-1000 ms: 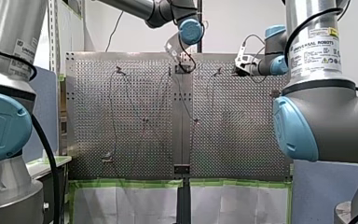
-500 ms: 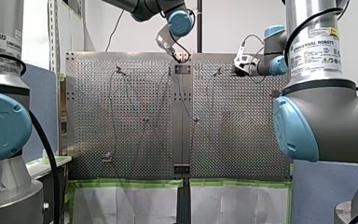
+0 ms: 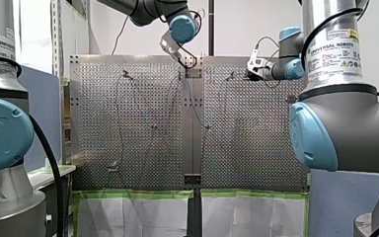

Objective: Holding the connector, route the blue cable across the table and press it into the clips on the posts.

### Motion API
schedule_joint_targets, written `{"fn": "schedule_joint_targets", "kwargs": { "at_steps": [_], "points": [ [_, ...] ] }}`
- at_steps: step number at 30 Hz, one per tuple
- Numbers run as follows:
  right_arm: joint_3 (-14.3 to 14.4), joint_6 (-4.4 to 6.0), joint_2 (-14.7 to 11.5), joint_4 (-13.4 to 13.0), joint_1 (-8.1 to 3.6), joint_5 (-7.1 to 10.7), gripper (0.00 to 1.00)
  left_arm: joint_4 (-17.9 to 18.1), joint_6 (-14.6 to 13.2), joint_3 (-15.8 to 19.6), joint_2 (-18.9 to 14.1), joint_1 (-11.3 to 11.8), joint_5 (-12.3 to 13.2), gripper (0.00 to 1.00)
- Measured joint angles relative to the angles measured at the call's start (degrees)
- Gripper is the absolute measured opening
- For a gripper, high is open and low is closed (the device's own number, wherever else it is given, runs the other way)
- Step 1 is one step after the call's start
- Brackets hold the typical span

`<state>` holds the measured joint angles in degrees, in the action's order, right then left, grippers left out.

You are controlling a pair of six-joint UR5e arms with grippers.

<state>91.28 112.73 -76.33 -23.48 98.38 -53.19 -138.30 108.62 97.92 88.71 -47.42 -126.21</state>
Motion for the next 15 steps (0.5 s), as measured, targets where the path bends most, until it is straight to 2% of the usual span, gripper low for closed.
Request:
{"fn": "schedule_joint_targets", "kwargs": {
  "at_steps": [11,15],
  "points": [
    [0.0,-0.10,0.1,0.1,0.16,0.01,0.00,5.1,1.0,5.6,0.0,0.0,5.2,1.00],
    [0.0,-0.12,0.1,0.1,0.18,0.00,0.00,7.0,0.6,7.5,0.0,0.0,5.2,1.00]
  ]
}}
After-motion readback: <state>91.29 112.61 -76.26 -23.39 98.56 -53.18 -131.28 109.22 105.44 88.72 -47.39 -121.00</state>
